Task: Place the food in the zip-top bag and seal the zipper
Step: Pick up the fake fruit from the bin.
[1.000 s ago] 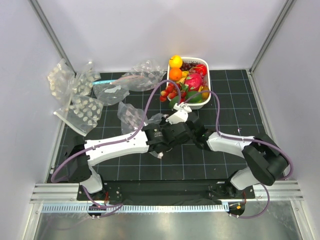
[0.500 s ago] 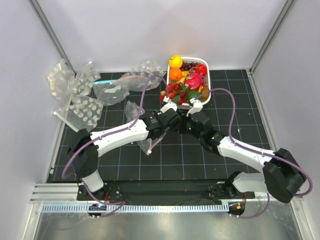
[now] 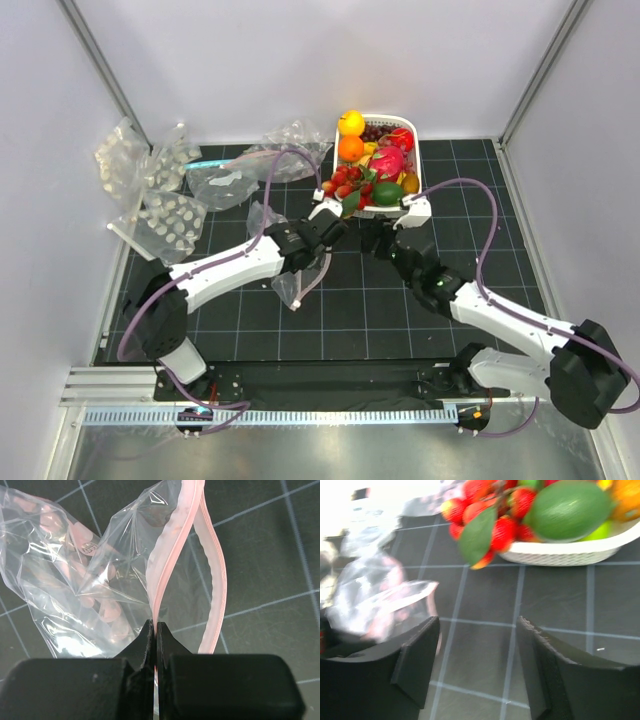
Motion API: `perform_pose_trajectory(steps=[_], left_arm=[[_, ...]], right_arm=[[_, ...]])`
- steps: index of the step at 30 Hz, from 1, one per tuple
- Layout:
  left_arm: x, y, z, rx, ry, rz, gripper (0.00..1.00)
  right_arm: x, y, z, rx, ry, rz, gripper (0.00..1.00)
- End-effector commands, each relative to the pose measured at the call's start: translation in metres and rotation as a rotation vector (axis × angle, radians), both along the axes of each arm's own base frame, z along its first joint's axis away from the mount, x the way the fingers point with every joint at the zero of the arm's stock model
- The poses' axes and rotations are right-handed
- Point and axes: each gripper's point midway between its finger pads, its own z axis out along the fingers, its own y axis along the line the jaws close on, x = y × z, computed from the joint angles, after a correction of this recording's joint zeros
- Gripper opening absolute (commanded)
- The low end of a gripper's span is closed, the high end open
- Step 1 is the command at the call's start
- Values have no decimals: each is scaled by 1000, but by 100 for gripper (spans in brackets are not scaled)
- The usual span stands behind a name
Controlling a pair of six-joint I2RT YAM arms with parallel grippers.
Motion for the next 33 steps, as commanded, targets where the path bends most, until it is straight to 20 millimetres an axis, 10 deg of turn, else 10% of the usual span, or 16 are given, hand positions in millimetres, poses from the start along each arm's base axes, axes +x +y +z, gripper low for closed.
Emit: perform_pose_trajectory(steps=[1,7,20,26,30,33], left_arm=[[4,-14,27,-157,-51,0,0],[6,-13,33,-187,-87,9,0],[5,-14,30,-192,-76,16,0],[7,-10,27,-165,-84,29,0],[8,-4,31,-152,-104,42,0],[9,1,36,-151,-124,54,0]], right_arm=[[27,-17,39,-40,-118,-144,74],[67,6,65,-100,-158,-170,77],[161,1,24,-91,-59,-340,70],[169,13,18,-86,-78,-290,42],[173,15,30,-115,-84,-276,1],[170,27,39,-83,-101,-208,1]])
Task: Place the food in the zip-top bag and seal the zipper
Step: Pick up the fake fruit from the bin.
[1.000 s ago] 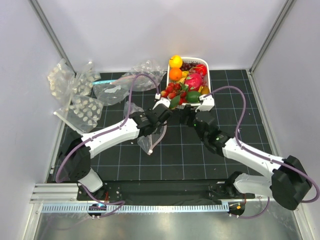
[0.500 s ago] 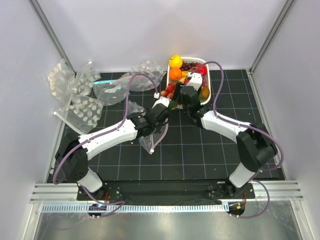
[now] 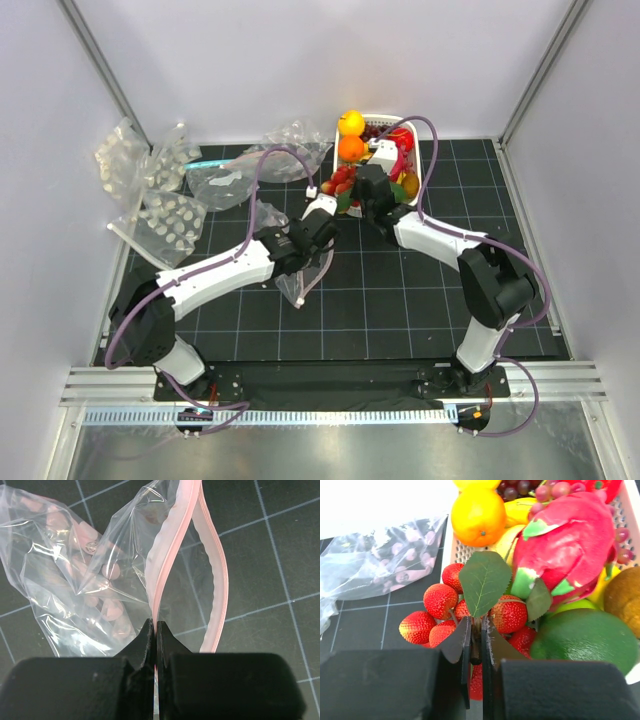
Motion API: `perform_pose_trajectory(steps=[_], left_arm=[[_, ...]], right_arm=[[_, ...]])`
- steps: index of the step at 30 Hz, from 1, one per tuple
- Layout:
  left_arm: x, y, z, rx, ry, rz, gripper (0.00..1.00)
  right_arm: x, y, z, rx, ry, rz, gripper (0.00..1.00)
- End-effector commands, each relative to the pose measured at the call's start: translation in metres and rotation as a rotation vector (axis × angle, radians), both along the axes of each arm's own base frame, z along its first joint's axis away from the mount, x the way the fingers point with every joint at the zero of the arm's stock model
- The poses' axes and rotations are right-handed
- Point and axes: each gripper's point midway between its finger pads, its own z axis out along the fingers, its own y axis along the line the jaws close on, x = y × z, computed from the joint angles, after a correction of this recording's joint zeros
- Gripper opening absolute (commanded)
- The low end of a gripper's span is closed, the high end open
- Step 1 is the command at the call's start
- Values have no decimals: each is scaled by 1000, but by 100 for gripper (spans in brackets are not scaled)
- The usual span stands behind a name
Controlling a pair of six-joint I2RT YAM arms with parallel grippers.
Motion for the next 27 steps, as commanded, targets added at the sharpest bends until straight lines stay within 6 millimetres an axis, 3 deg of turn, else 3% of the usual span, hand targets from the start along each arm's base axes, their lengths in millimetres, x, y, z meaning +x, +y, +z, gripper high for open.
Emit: perform_pose_trajectory(steps=[1,9,15,23,27], left_arm=[[7,6,21,-35,-73,44,0],[8,9,22,-23,-80,50,0],[8,11,24,-23,-88,57,0],[10,15,21,2,-94,68,0],[12,15,17,23,-90,73,0]], right_arm=[[7,17,47,75,-108,65,1],[9,32,58,128,-116,155,1],[13,56,63,221,-101,344,1],[-2,78,80,272,-120,498,1],[-7,78,93,296,-142,512,1]])
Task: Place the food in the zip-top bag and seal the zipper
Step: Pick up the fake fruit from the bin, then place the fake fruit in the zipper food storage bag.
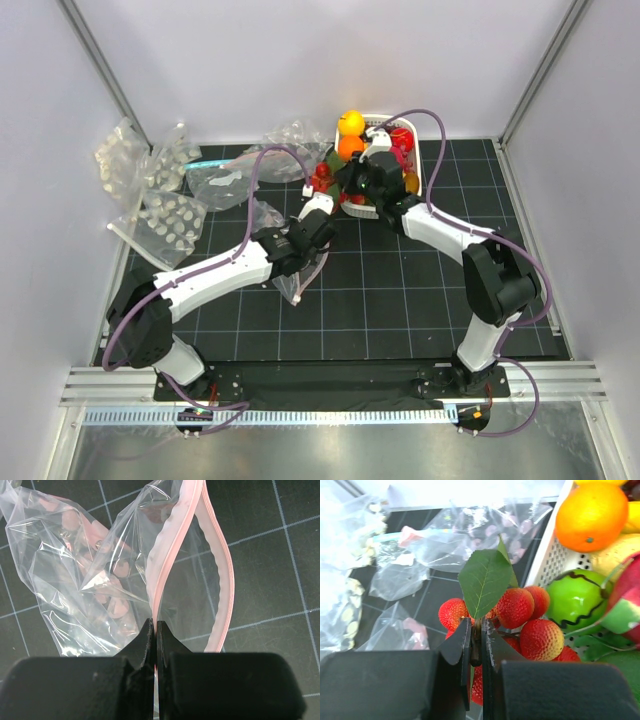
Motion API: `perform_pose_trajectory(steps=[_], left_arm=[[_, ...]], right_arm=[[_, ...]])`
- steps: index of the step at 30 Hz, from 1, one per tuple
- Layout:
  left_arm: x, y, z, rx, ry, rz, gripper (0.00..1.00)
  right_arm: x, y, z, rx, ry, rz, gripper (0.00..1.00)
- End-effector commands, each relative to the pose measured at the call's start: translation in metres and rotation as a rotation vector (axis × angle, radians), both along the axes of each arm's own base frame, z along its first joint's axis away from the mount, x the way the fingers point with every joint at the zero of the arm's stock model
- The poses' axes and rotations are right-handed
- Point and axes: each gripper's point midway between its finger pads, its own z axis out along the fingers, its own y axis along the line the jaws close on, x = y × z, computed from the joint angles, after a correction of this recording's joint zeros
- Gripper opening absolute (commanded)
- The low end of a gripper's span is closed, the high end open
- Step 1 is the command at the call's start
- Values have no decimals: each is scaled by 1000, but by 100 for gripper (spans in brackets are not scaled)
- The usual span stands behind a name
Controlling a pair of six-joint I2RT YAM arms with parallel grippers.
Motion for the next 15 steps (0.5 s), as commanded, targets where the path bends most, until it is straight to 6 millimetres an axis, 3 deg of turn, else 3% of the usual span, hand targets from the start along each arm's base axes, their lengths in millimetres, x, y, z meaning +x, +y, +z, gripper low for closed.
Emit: perform_pose_trajectory(steps=[1,8,10,12,13,15], left_arm=[[7,2,10,-4,-42,29,0],[8,4,11,7,-45,34,0],[7,4,12,-1,-44,32,0],[6,4,15,-6,-47,31,0],[6,4,15,-11,-46,32,0],[6,6,17,-19,-55,36,0]], right_arm=[[-7,18,77,140,-153,80,1],[-30,11,94,194,-161,92,1],[-41,3,114,227,-194,82,1],[-49,-5,115,223,-190,65,1],[-58,-13,132,233,-222,55,1],[-69,-23,129,215,-201,27,1]])
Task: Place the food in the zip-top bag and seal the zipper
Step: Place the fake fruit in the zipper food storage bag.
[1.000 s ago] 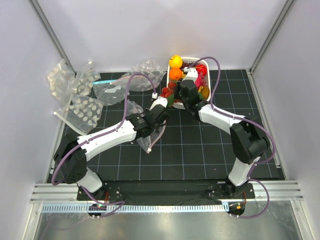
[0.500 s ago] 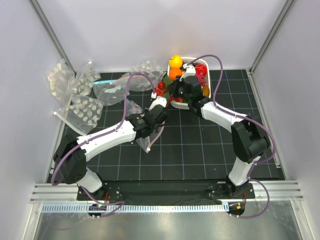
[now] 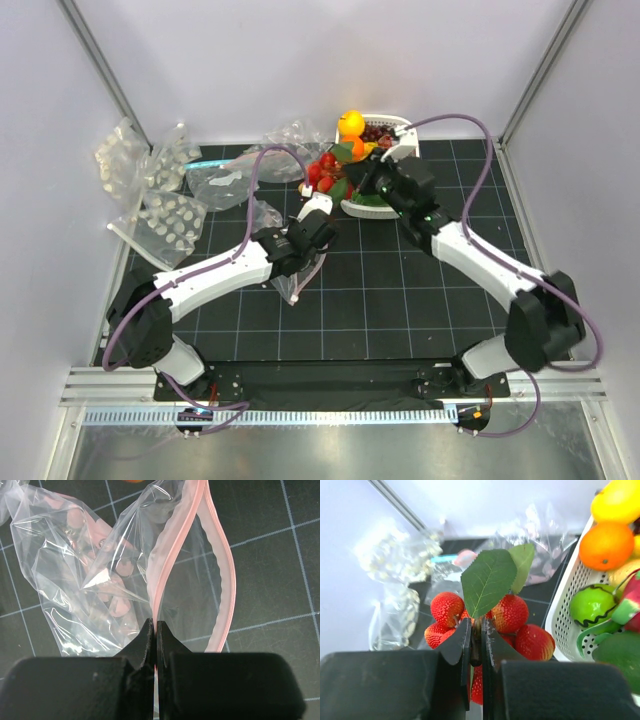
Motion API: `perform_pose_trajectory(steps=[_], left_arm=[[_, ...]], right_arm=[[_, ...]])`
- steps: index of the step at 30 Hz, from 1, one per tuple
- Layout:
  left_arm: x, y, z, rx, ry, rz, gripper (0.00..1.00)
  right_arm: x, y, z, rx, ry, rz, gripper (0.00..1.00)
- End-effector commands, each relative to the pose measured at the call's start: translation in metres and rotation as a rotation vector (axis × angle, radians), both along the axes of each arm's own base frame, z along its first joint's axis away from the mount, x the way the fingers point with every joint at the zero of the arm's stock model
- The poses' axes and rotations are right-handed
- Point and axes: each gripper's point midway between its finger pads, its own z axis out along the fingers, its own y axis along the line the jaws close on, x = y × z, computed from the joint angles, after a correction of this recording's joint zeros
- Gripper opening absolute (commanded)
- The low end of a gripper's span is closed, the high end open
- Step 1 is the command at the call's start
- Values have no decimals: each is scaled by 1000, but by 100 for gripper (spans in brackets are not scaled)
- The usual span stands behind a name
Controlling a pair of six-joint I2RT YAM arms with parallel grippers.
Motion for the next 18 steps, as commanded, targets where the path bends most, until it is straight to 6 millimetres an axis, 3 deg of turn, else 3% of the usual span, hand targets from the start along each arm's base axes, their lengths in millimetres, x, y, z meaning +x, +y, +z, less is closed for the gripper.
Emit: perform_pose_trajectory(steps=[1,4,5,6,8,10,11,18], left_arm=[[5,1,17,-38,-49,24,0],[4,-3,14,-48,-32,7,0],[4,-4,13,-50,-27,3,0],[3,-6,12,-53,-24,0,0],[1,-10,11,-70,-5,-17,0],[-1,-13,13,-89,2,-27,0],[-2,-15,14,-109,5,-38,0],[-17,-37,17,-231,67,-123,0]], right_arm=[[-27,-25,67,93,-129,-66,1],[-44,-42,61,104,-115,-105,1],[-56,-49,73,120,-138,-111,1],[-62,-51,60,105,-108,-108,1],[-78,-62,54,112,-86,-121,1],[-89,-67,48,119,-71,-119,1],[-94,-68,35,122,-45,-114,1],[-122,-71,32,105,-66,-45,1]])
